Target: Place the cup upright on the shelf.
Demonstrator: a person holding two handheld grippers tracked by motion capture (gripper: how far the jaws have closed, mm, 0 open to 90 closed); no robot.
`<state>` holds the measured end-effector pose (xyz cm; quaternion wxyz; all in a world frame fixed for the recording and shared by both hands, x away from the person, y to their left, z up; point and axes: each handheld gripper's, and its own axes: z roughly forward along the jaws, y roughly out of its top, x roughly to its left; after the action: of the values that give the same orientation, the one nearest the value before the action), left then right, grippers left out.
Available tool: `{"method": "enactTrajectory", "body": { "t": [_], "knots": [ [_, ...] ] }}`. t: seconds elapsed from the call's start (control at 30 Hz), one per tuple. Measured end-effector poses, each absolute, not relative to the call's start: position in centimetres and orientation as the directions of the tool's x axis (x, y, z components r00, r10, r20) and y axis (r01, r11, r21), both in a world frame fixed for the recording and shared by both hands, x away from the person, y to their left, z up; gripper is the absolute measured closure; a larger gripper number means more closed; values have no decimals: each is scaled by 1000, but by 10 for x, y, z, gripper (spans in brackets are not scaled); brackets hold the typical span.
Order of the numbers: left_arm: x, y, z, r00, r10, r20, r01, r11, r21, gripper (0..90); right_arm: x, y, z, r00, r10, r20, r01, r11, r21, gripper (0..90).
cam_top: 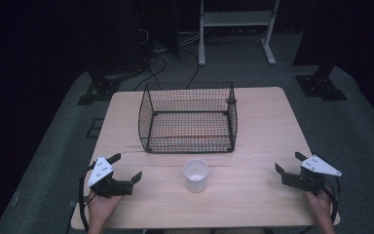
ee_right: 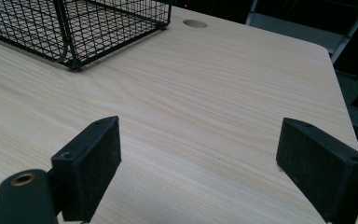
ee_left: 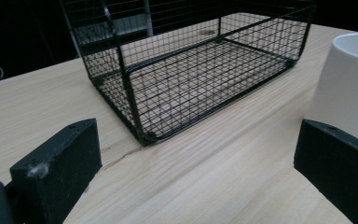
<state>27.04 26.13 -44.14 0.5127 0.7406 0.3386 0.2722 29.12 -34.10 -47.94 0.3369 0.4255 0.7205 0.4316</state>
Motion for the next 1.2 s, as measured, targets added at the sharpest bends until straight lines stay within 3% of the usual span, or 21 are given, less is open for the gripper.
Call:
{"method": "enactTrajectory", "body": {
  "t": [1.2],
  "knots": [
    [261, 208, -418, 800, 595, 79, 161, -340, 926, 0, 292, -340, -480, -409, 904, -127, 326, 275, 905, 131]
  ]
}}
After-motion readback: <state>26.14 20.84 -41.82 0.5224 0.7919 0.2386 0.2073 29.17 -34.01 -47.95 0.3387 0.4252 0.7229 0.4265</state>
